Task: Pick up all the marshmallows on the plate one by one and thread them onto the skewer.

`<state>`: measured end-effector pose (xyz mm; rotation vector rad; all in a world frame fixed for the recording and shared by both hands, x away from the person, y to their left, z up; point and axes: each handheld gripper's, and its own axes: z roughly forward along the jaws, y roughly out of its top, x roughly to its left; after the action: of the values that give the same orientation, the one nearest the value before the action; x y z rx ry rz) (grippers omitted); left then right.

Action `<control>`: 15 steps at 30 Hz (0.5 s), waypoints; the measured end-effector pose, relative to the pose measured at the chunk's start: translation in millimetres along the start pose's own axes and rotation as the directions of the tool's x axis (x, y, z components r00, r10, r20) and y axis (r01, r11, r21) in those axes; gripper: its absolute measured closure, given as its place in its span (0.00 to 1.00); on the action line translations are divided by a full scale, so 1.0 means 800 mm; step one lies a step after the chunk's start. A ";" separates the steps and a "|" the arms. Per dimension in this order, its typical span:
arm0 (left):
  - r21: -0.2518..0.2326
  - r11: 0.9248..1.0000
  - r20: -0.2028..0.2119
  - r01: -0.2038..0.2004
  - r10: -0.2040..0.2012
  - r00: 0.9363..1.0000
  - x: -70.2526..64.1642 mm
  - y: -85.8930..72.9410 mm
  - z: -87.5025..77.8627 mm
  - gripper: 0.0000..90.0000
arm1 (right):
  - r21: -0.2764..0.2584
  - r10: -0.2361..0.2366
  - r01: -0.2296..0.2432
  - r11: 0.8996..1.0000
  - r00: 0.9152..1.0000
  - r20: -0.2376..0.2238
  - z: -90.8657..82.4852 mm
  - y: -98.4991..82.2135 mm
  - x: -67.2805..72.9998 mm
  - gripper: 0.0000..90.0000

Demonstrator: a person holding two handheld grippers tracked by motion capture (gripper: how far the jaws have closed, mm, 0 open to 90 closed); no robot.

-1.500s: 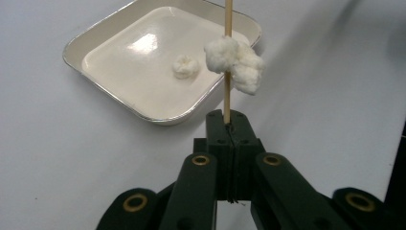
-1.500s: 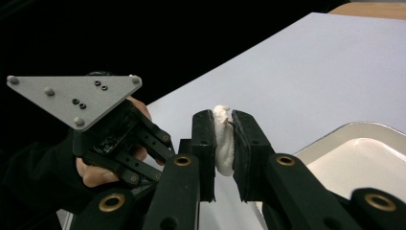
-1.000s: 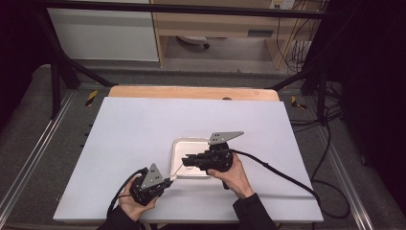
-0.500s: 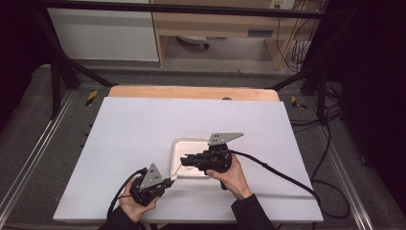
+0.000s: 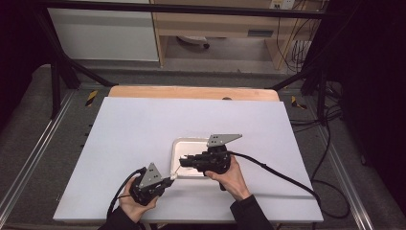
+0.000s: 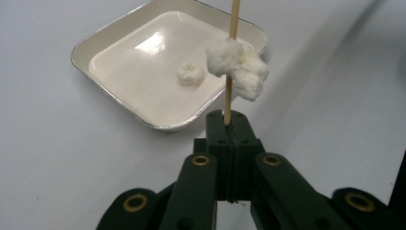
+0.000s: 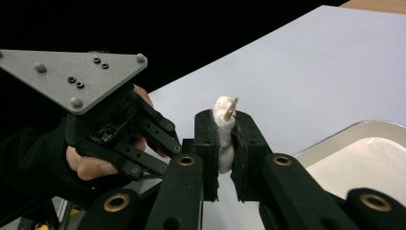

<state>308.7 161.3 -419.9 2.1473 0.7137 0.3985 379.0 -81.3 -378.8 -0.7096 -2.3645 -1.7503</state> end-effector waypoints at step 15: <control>-0.051 0.998 0.025 0.022 -0.021 0.999 0.001 0.004 -0.004 0.99 | 0.006 0.002 -0.002 1.000 1.000 -0.011 0.008 -0.007 -0.001 0.92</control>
<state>308.9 162.2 -415.0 2.0912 0.7053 0.3748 378.5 -77.0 -385.9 -0.6990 -2.3596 -1.7416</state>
